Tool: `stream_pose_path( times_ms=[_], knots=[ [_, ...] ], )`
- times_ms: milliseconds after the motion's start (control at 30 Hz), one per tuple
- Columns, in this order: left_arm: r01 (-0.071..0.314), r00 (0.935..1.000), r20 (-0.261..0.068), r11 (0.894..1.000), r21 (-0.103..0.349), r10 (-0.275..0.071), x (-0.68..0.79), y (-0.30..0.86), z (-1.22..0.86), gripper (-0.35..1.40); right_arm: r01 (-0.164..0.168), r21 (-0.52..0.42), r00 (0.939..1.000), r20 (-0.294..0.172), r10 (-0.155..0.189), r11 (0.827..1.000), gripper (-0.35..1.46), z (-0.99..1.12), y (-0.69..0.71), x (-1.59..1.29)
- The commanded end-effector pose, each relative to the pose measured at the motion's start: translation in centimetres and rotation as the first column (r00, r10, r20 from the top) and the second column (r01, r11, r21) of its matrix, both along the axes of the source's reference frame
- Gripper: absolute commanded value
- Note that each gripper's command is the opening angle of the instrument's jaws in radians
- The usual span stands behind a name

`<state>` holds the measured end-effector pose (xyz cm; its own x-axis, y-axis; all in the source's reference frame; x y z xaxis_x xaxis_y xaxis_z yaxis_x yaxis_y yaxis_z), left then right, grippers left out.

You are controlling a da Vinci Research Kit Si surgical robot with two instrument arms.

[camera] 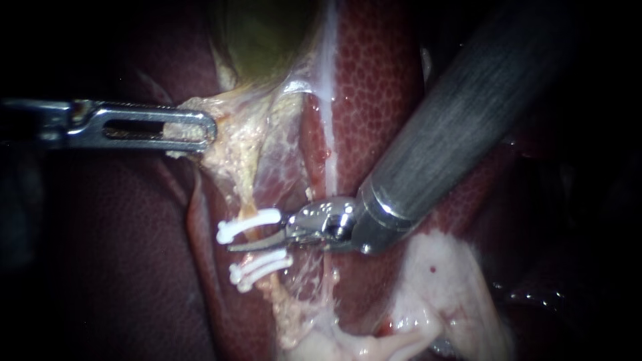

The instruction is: Go to the cutting position left tube

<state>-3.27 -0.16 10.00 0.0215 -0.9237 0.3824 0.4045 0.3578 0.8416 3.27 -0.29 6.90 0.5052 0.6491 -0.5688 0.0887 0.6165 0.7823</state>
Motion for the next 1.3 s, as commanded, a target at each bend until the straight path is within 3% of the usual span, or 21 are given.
stream_pose_path(
  times_ms=[33,233,433,567,700,900,1300],
  knots=[
    [0.000,1.0000,0.000,1.000,0.000,0.000,0.00,0.00,0.00,-0.35,0.002,-0.004,1.0000,-0.003,-0.002,1.000,-0.35,0.00,0.00,0.00],
    [0.000,1.0000,0.000,1.000,0.000,0.000,0.00,0.00,0.00,-0.35,0.006,-0.015,1.0000,-0.007,-0.006,1.000,-0.35,0.00,0.00,0.00],
    [0.000,1.0000,0.000,1.000,0.000,0.000,0.00,0.00,0.00,-0.35,0.008,-0.053,0.9989,-0.045,-0.011,0.999,-0.35,-0.02,-0.02,0.00],
    [0.000,1.0000,0.000,1.000,0.000,0.000,0.00,0.00,0.00,-0.35,0.000,-0.060,0.9977,-0.067,-0.004,0.998,0.46,-0.05,-0.04,0.01],
    [0.000,1.0000,0.000,1.000,0.000,0.000,0.00,0.00,0.00,-0.35,-0.010,-0.067,0.9961,-0.088,0.004,0.998,0.86,-0.06,-0.05,0.03],
    [0.000,1.0000,0.000,1.000,0.000,0.000,0.00,0.00,0.00,-0.35,-0.011,-0.068,0.9958,-0.091,0.005,0.998,0.96,-0.07,-0.07,0.03],
    [-0.001,1.0000,0.001,1.000,0.000,0.001,0.02,0.00,-0.01,-0.35,0.011,-0.069,0.9940,-0.108,-0.018,0.998,0.96,-0.23,-0.15,-0.17]
  ],
)
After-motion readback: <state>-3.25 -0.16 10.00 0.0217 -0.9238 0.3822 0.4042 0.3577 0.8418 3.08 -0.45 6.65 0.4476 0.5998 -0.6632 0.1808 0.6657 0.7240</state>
